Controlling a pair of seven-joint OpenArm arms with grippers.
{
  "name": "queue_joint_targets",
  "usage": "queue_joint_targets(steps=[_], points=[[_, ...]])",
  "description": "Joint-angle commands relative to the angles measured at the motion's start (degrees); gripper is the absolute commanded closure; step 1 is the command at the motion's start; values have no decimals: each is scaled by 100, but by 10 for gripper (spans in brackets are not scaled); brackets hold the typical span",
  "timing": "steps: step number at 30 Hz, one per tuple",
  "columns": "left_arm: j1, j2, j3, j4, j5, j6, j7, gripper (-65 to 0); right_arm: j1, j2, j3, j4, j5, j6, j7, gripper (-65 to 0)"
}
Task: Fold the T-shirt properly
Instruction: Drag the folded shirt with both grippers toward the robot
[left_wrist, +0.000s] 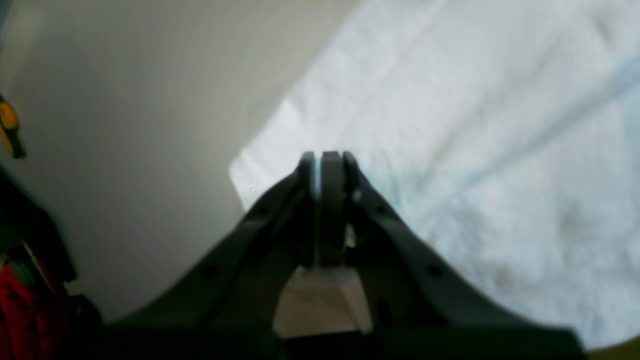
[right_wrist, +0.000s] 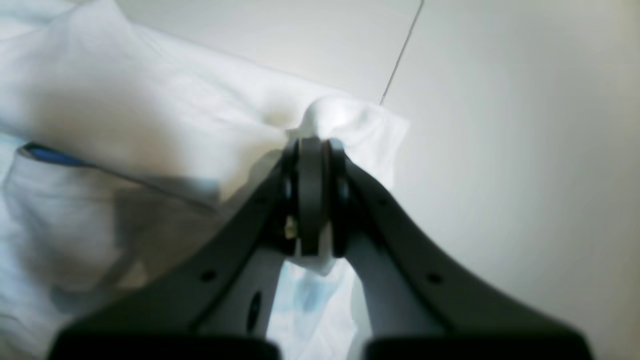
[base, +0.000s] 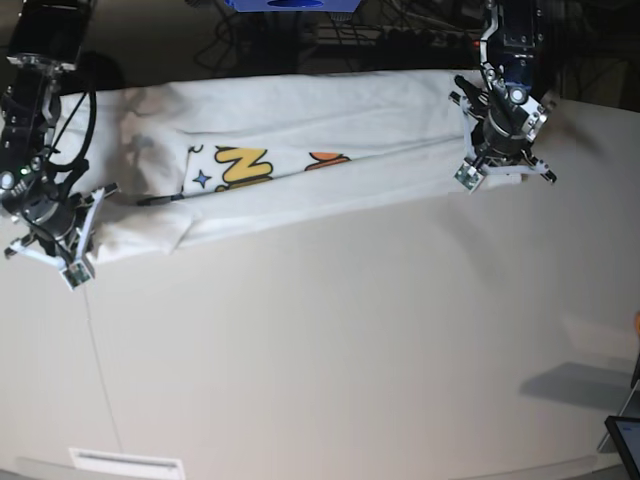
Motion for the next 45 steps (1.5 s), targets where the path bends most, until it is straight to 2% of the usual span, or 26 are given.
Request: queue_joint_targets(steps=[1,10,13,15,20,24,36,45], points=[[-61,-67,-26,146,33,23,-45,0,83,79,40,120,-12,-17,50,-3],[-26,-67,-26,251,-11,14,-45,0,-146,70,110,208,-12,-17,33,-3],[-9,-67,-26,286,-20,14,-54,0,-163,-132,435,375,-21,-8,33,-3],[9,-67,-26,313,-20,5,-54,0,-181,-150,550,490,-21,10,24,-3],[18,-32,-105,330,24,-557,-256,0,-304,-167,576,622,-21,10,-134,-3],[97,-32,-105,330,-28,-799,-274,0,-392,-185,585,709,-21,-17,-231,-3],[97,-93,-105,330,24,-799,-247,0,-629,-431,655,797,-21,-26,-600,-3],[167,-427,-96,313,33,-799,-239,0,-990,-501,884,797,-29,-26,-600,-4]])
